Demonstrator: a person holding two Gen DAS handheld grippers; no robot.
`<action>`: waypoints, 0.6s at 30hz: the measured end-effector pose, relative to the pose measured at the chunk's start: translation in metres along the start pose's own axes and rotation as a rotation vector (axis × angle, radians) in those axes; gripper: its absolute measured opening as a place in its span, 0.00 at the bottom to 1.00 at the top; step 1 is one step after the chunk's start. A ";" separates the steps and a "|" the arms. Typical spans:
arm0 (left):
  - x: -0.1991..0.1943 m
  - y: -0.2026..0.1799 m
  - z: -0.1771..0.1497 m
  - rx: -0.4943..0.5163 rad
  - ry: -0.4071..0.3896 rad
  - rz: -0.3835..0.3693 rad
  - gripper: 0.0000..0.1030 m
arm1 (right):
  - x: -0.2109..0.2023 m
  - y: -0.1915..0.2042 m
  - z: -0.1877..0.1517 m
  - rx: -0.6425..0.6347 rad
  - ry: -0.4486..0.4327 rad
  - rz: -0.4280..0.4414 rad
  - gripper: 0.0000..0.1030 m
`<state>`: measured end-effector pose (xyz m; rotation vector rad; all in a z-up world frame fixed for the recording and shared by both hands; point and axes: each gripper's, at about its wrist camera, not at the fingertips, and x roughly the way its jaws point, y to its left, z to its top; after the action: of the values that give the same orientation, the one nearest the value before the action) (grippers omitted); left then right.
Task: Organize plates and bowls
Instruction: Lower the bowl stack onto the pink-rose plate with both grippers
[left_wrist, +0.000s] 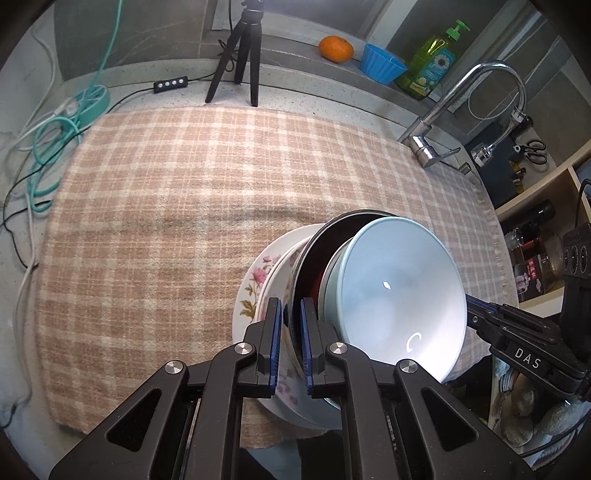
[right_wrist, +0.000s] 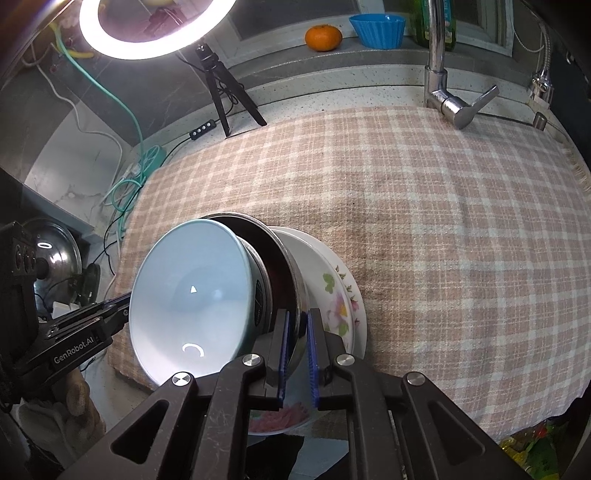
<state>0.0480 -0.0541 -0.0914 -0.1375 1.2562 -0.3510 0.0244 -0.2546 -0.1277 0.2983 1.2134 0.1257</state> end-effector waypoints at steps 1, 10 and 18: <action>0.000 0.000 0.000 0.001 0.001 0.001 0.08 | 0.000 0.000 -0.001 -0.003 -0.002 -0.002 0.10; -0.002 0.004 -0.002 0.008 -0.003 0.011 0.14 | -0.001 -0.001 -0.003 -0.001 -0.011 -0.005 0.11; -0.009 0.002 -0.003 0.013 -0.025 0.018 0.14 | -0.006 0.000 -0.010 -0.007 -0.044 -0.034 0.21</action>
<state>0.0434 -0.0487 -0.0849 -0.1189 1.2296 -0.3407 0.0124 -0.2547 -0.1254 0.2727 1.1739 0.0940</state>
